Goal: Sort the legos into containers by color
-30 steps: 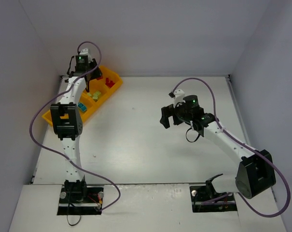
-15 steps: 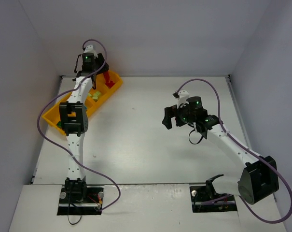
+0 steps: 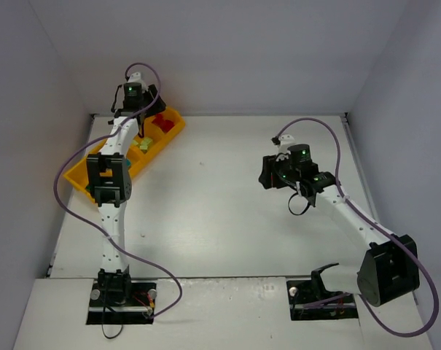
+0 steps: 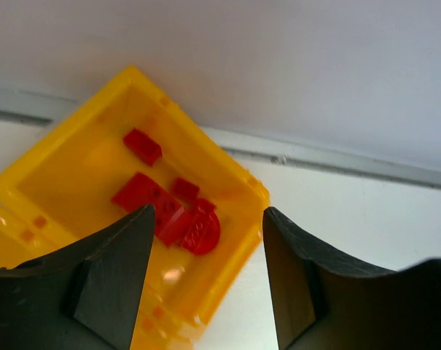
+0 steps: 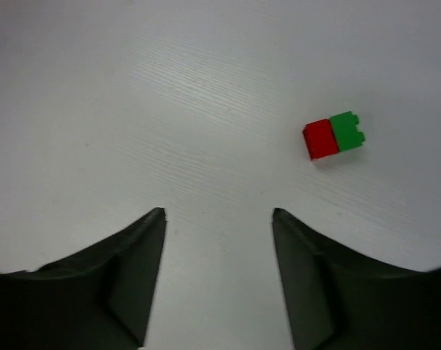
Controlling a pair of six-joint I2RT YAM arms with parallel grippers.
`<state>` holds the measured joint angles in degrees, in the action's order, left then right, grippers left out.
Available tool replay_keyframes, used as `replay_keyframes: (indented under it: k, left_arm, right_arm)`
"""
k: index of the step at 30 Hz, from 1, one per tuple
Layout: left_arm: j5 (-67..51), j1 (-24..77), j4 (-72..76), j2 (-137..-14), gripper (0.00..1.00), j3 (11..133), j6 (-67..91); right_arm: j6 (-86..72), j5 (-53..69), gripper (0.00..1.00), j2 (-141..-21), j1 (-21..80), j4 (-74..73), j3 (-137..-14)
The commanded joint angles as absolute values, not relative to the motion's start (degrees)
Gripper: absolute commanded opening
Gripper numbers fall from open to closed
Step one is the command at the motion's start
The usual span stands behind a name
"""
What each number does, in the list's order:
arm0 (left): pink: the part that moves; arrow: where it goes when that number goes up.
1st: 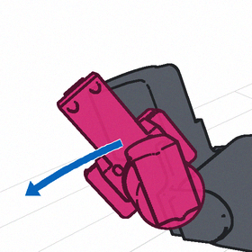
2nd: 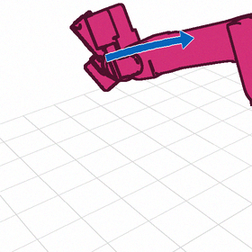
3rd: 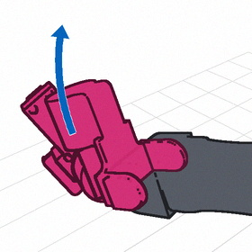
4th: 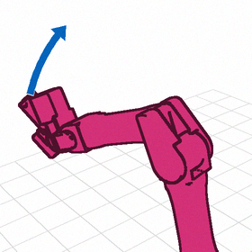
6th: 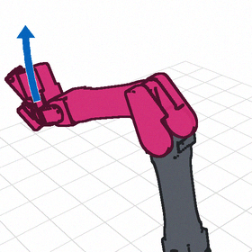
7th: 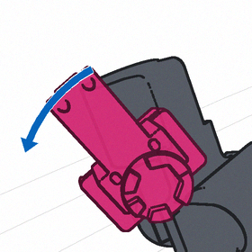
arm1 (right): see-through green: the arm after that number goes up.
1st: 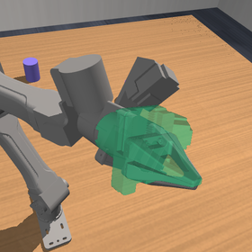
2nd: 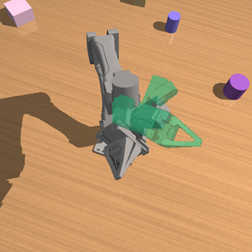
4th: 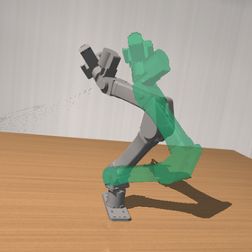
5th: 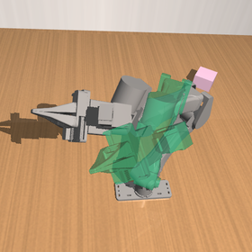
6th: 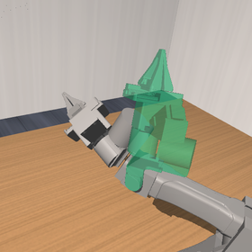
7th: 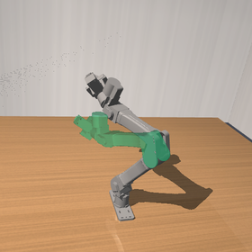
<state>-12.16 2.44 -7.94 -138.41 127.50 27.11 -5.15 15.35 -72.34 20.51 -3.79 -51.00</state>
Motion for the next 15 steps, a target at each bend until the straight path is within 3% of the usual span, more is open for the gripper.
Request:
replay_keyframes:
  k: [1, 2, 6, 7, 8, 12, 15]
  left_arm:
    - [-16.1, 3.8, -7.3, -125.9, 0.55, 125.2, 28.3]
    - [-16.8, 4.6, -7.9, -124.6, 0.55, 123.9, 28.3]
    - [-22.3, 6.6, -12.6, -116.7, 0.55, 116.1, 27.6]
    - [-23.3, 6.9, -13.2, -115.3, 0.55, 112.4, 27.9]
    - [-24.2, 7.2, -13.4, -114.1, 0.55, 110.5, 28.1]
    - [-26.5, 9.3, -16.8, -106.9, 0.55, 101.8, 28.5]
    - [-27.9, 10.2, -18.8, -103.2, 0.55, 96.5, 28.6]
  right_arm:
    - [-8.8, 10.7, 0.47, -74.4, 18.5, -2.7, -51.9]
    - [-10.4, 9.0, 0.33, -75.1, 18.3, -2.9, -52.2]
    - [-18.3, 5.5, 0.25, -80.5, 18.2, -3.1, -54.3]
    - [-20.2, 4.8, 0.29, -81.6, 18.1, -3.2, -54.9]
    - [-22.2, 4.1, 0.4, -82.7, 18.3, -3.7, -56.1]
    - [-34.2, -2.4, 0.43, -88.6, 19.6, -4.9, -58.8]
    - [-38.9, -4.6, 0.52, -92.6, 20.6, -5.6, -61.4]
